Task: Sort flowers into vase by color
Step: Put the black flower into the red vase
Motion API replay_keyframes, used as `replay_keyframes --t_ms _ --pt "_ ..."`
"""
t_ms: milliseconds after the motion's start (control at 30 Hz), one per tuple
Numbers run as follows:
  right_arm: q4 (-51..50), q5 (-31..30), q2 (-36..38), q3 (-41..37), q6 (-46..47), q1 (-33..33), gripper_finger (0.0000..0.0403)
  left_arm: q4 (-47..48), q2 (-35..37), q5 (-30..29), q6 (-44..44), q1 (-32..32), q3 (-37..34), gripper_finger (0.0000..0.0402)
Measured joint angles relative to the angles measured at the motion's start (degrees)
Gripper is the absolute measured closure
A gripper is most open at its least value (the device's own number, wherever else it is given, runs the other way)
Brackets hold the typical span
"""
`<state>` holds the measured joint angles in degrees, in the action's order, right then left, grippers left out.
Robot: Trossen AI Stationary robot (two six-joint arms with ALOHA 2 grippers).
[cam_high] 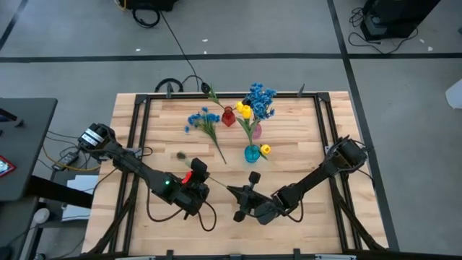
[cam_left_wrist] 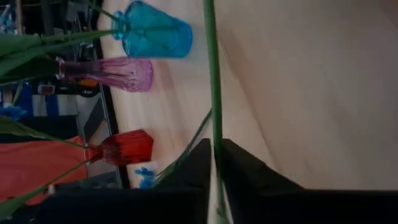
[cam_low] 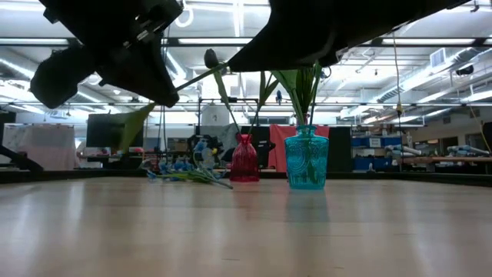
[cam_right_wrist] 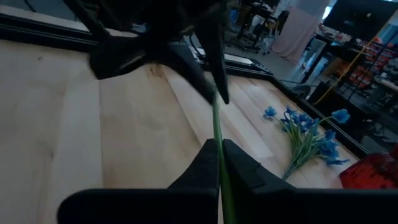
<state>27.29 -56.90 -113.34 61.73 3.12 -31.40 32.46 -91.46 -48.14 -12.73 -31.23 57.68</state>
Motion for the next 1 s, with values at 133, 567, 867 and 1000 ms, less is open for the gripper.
replay_keyframes --t_ms 133,567,867,1000 --pt "0.02 -0.02 0.00 0.00 0.35 0.14 0.0393 -0.03 0.00 0.03 2.90 -0.03 0.03 0.0304" --pt "-1.14 -2.22 0.00 0.00 0.35 1.06 0.0393 -0.08 5.95 -1.49 19.54 -2.10 3.81 0.0240" --pt "-0.90 -9.60 0.04 0.00 -0.29 1.23 0.0388 -28.27 14.43 7.76 25.81 -5.45 -6.44 0.0239" --pt "-0.21 -9.92 0.07 0.00 -0.88 1.30 0.0389 -50.27 14.20 10.88 30.92 -6.73 -16.06 0.0239"
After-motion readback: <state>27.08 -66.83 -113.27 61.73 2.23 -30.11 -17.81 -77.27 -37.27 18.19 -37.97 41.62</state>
